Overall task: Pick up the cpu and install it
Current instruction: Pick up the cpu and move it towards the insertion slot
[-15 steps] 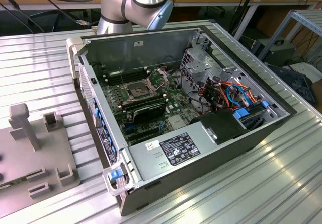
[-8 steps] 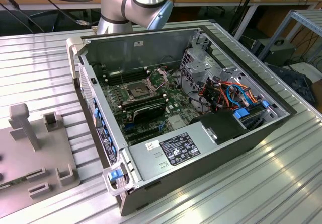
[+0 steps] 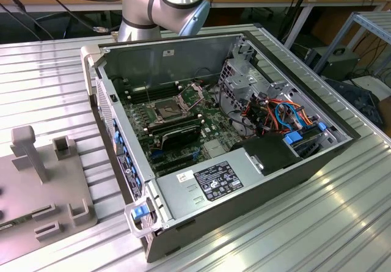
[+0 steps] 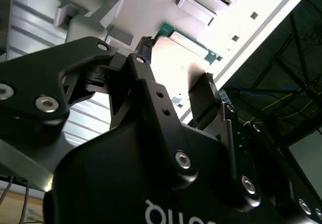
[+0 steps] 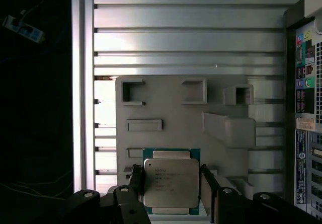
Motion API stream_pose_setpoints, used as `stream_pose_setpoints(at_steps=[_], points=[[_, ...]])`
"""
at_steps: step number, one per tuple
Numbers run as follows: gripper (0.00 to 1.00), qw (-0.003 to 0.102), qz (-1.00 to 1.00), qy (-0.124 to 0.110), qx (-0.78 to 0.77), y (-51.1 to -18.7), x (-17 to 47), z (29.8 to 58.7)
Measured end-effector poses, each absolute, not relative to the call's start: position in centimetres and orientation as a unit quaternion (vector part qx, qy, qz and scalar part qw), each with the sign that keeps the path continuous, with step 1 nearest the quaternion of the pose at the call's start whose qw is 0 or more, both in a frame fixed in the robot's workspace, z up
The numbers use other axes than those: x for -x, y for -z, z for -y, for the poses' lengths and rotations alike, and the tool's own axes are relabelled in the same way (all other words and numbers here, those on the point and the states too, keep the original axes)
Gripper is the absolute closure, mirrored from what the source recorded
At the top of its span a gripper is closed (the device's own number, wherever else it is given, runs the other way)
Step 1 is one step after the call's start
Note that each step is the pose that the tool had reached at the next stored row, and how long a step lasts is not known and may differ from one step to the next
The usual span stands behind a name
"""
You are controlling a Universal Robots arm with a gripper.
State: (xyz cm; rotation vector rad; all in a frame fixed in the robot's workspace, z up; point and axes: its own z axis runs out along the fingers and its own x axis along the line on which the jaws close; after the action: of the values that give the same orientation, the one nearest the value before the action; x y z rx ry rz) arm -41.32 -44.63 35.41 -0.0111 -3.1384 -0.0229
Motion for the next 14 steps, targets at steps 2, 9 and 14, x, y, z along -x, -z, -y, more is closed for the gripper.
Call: stream_pose_setpoints(at_steps=[2, 9, 14], points=[[0.45, 0.002, 1.000, 0.007, 0.004, -35.4, 41.0, 44.6], [0.45, 0.002, 1.000, 0.007, 0.003, -35.4, 39.9, 44.6], [0.45, 0.002, 1.000, 0.007, 0.003, -35.4, 39.5, 44.6]])
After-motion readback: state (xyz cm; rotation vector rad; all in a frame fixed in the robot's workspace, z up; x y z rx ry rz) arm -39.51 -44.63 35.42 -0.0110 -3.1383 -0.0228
